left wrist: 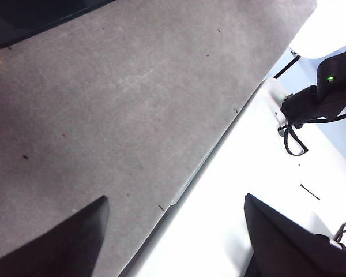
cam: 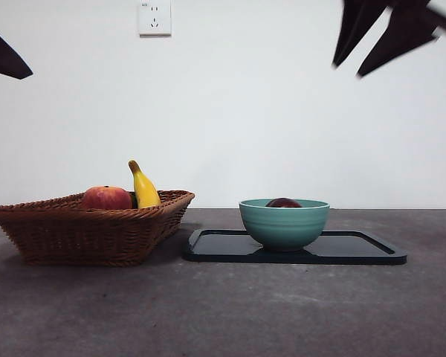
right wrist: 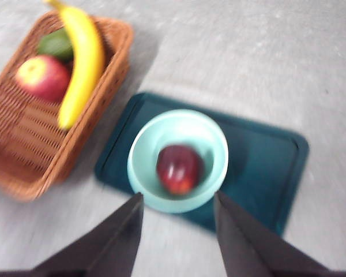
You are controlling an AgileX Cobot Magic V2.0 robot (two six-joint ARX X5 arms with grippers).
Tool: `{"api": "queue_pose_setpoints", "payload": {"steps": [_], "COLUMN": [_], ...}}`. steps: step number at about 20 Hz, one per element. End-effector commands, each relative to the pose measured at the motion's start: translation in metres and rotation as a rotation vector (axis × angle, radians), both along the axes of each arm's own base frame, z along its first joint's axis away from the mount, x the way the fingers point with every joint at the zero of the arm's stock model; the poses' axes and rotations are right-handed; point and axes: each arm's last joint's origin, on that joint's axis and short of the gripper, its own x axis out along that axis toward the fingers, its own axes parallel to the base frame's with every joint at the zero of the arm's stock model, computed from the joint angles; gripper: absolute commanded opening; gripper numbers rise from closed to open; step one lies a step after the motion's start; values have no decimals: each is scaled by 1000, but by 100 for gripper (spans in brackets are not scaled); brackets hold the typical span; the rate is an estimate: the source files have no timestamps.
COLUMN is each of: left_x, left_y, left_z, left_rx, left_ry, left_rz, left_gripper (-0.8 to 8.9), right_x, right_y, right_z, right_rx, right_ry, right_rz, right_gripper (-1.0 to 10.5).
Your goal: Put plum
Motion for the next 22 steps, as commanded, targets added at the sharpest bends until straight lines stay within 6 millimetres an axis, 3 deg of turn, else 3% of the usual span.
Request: {"api": "queue_pose_setpoints", "payload": {"steps": [1,6,12,18,22], "left_x": [1,1,1,1,1], "left_y": [-1,-1,-1,-1,-1], "left_z": [3,3,3,3,3], "left_rx": [-6,-6,-6,-6,-6], "left_ry": [-20,-21,-21,-21,-21], "left_rz": [-18,-18,-18,-18,-18], "left_gripper": [371,371,371,371,371], "right_x": [-20,-72,-124,-146,-149], "right_y": [-4,-20,-29,-32,-33], "right_z": [12,19,-7,-41,-46], "right_rx": [-24,12,81,128,130], "right_ry": [-18,-64,-68,-17,-6], "right_rz": [33,64,180,262,267], "right_gripper": [197,197,197,197,197]}}
